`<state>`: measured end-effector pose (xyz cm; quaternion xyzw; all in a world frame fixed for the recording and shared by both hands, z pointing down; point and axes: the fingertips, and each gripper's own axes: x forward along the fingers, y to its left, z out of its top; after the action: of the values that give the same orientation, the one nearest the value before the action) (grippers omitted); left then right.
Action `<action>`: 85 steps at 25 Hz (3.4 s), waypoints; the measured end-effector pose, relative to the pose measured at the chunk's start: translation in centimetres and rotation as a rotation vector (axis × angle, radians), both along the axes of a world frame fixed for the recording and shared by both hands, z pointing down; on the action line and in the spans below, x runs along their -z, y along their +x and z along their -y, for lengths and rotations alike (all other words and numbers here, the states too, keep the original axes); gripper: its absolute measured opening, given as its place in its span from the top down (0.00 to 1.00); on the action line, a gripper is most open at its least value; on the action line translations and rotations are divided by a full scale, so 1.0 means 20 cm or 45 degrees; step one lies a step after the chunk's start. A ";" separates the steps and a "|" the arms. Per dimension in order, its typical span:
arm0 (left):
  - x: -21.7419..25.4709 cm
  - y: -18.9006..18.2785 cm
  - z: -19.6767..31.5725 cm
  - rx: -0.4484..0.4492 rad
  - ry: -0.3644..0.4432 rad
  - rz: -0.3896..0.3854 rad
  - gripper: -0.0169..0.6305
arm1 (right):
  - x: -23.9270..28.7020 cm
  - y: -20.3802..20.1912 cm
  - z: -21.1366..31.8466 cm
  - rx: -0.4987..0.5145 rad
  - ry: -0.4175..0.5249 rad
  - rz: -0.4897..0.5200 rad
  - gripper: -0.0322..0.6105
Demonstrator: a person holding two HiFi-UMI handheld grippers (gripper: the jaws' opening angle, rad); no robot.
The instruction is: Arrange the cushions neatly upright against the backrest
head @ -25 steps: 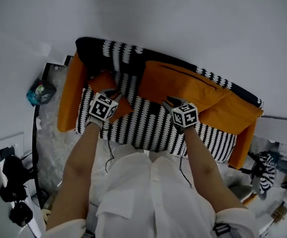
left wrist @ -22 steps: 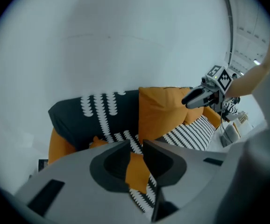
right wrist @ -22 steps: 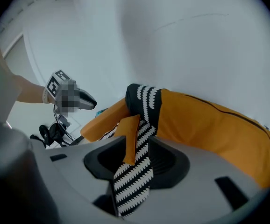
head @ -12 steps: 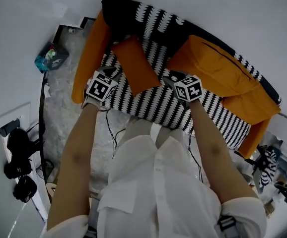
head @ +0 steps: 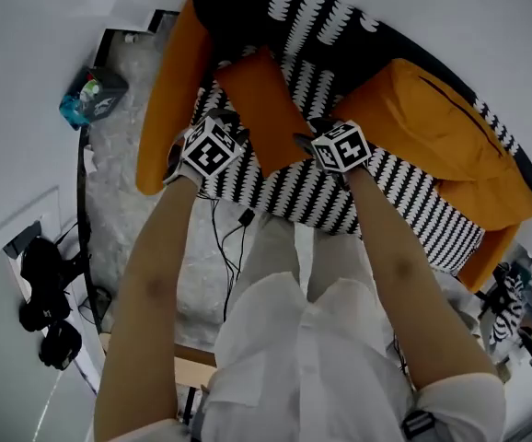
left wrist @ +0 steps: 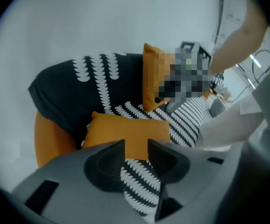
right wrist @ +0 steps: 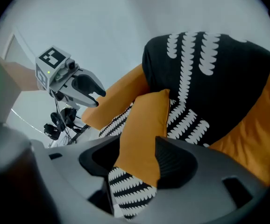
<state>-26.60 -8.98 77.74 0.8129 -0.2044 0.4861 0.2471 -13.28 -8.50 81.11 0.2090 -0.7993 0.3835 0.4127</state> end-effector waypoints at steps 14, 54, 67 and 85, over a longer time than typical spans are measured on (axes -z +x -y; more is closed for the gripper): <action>-0.48 0.11 0.45 -0.961 0.036 0.262 0.61 | -0.44 0.08 -0.13 0.027 -0.266 -0.092 0.49; -0.57 -0.02 0.78 -0.273 0.322 0.430 0.77 | -0.41 0.15 0.64 0.766 0.508 -0.738 0.83; -0.41 -0.05 0.83 -0.046 0.298 0.250 0.57 | -0.26 0.15 0.71 0.540 0.490 -0.641 0.72; 0.88 -0.05 0.50 0.800 0.531 -0.423 0.95 | 0.99 0.48 0.47 -0.426 0.481 0.232 0.94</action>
<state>-27.62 -18.95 60.22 0.8112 -0.4940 0.1972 0.2430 -3.59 -17.89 61.30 0.3761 -0.8448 0.3077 0.2238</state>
